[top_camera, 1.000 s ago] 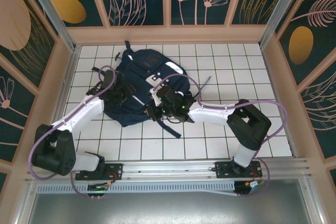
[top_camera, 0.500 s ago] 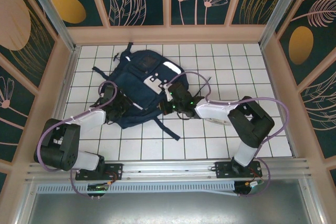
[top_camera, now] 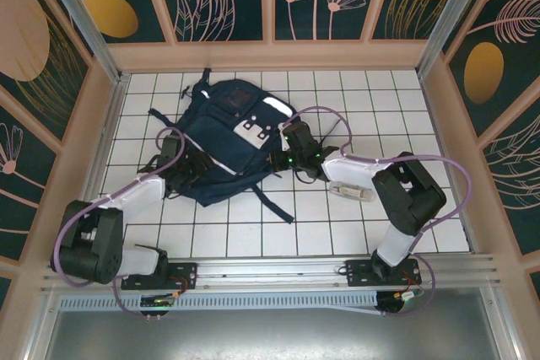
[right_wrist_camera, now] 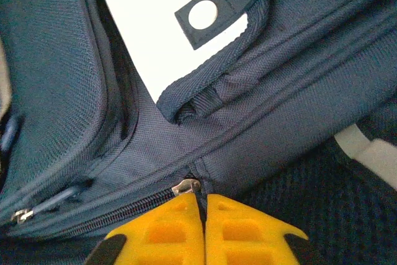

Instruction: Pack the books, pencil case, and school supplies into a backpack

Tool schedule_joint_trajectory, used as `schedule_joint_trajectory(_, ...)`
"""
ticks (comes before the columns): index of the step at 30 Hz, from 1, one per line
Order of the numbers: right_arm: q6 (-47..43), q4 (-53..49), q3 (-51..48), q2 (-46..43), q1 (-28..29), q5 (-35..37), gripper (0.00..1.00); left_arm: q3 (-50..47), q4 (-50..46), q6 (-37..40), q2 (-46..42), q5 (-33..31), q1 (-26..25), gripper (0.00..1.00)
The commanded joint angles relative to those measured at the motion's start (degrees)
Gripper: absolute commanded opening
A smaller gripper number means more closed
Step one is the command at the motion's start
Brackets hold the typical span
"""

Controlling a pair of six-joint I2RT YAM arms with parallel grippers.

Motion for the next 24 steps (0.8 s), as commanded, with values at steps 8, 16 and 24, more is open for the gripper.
schedule_joint_trajectory(8, -0.9, -11.0, -2.9, -15.8, -6.5, 13.0, 0.44, 20.2, -17.6, 23.5, 2.1, -2.5, -13.3, 0.75)
schedule_joint_trajectory(16, 2.5, -12.0, -7.8, -26.1, -11.2, 14.2, 0.46, 33.5, -23.9, 30.5, 19.0, -8.3, -22.9, 0.71)
schedule_joint_trajectory(24, 2.0, -12.3, -12.4, -30.6, -11.5, 8.3, 0.46, 36.7, -25.3, 30.2, 28.4, -7.6, -23.9, 0.65)
